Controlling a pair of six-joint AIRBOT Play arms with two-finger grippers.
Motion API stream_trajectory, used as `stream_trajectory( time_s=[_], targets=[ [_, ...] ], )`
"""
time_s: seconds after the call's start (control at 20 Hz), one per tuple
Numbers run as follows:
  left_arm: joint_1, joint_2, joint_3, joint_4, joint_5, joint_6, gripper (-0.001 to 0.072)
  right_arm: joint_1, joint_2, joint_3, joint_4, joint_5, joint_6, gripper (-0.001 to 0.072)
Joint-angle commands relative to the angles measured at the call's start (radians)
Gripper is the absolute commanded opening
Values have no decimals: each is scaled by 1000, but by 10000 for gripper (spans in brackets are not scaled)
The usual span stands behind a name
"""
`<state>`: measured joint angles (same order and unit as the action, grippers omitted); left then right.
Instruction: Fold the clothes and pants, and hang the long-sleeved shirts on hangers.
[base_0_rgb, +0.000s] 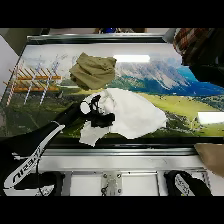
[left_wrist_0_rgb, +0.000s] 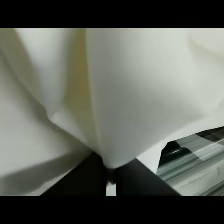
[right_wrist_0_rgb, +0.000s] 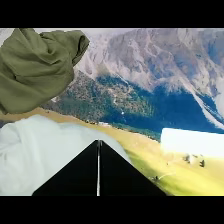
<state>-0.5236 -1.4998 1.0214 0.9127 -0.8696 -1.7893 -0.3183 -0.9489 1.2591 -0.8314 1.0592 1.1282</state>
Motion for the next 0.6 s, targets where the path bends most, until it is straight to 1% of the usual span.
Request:
stream_trajectory(
  time_s=[0.0,0.1,0.15,0.2,0.25,0.35,0.55],
  targets=[
    [50,2,104,-14,-30,50,25,-18,-18,-36,-114,4,71,33],
    [127,73,151,-13,-77,107,24,-50,-43,-119,-212,4,150,33],
    [173,115,168,-13,-97,120,24,-62,-64,-174,-241,4,180,35],
    [217,156,180,-13,-105,126,24,-72,-89,-228,-246,4,189,43],
    [252,191,183,-13,-103,126,24,-75,-121,-285,-246,4,189,92],
    [313,244,182,-13,-101,126,24,-64,-199,-376,-216,2,188,567],
    [358,264,182,-13,-115,133,24,31,-373,-459,-132,-47,178,575]
  ],
)
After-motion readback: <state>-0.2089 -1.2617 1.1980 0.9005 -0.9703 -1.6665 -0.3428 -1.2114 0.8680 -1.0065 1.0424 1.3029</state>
